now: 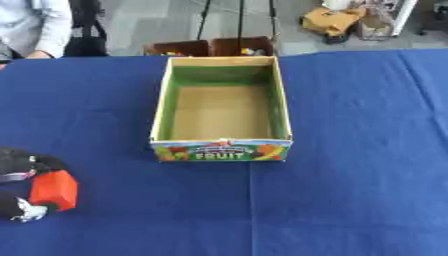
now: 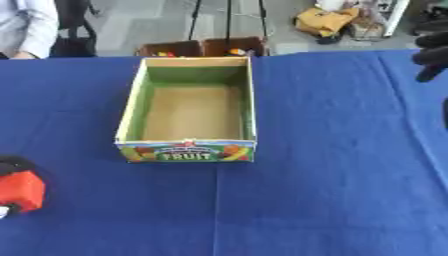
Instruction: Pick up objects on the table and place them in the box.
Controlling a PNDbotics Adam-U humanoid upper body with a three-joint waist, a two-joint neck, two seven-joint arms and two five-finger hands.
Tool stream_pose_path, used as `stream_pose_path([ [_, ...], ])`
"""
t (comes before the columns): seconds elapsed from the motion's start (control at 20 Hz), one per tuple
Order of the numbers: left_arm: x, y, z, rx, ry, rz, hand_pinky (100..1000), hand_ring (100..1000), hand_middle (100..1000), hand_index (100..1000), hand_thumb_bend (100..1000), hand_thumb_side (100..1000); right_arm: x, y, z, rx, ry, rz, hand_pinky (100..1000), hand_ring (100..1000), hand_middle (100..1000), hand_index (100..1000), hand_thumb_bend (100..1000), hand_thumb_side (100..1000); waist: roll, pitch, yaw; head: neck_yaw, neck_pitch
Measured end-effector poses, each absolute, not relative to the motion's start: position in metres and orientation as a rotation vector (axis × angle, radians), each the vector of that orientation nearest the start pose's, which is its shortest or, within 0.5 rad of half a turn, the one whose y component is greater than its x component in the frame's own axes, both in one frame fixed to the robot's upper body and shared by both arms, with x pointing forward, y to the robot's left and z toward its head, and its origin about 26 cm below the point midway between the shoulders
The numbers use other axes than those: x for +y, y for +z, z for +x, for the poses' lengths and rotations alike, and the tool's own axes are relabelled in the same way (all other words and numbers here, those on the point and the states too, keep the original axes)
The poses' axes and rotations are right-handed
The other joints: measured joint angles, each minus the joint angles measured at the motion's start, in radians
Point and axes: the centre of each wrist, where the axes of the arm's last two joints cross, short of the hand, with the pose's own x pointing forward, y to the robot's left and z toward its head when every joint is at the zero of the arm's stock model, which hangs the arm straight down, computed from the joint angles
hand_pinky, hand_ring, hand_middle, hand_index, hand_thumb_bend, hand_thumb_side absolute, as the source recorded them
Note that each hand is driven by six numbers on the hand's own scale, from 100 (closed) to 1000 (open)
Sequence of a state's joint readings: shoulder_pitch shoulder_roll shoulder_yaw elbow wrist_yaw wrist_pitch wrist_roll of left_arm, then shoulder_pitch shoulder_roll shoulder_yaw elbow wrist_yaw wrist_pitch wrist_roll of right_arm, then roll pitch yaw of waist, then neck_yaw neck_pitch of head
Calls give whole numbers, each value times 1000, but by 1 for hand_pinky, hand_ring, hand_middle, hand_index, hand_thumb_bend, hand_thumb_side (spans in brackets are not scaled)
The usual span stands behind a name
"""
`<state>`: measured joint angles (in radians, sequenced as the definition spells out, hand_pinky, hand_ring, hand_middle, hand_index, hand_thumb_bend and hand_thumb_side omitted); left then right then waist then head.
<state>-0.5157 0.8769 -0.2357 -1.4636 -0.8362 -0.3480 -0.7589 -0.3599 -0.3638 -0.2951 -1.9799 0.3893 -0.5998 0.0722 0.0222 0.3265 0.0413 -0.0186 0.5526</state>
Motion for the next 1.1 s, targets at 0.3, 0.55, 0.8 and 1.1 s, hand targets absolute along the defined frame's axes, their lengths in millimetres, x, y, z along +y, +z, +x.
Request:
stream_pose_path([
  [0.3, 365, 208, 371, -887, -2044, 856, 636, 769, 750, 957, 204, 826, -333, 240, 296, 3036, -874, 970, 646, 717, 422, 675, 317, 1000, 0, 1, 0, 0, 0],
  [0.55, 359, 219, 367, -943, -2022, 850, 565, 711, 642, 833, 148, 740, -333, 240, 296, 3038, -873, 969, 647, 717, 420, 674, 323, 1000, 0, 1, 0, 0, -1],
  [0.8, 354, 229, 364, -972, -2025, 880, 444, 603, 525, 738, 100, 490, -333, 238, 296, 3047, -872, 970, 648, 716, 417, 672, 320, 1000, 0, 1, 1, -1, -1],
  [1.1, 354, 230, 363, -992, -2023, 932, 349, 527, 458, 677, 100, 422, -333, 237, 296, 3051, -870, 972, 650, 715, 413, 671, 330, 1000, 0, 4, 0, -2, -9],
])
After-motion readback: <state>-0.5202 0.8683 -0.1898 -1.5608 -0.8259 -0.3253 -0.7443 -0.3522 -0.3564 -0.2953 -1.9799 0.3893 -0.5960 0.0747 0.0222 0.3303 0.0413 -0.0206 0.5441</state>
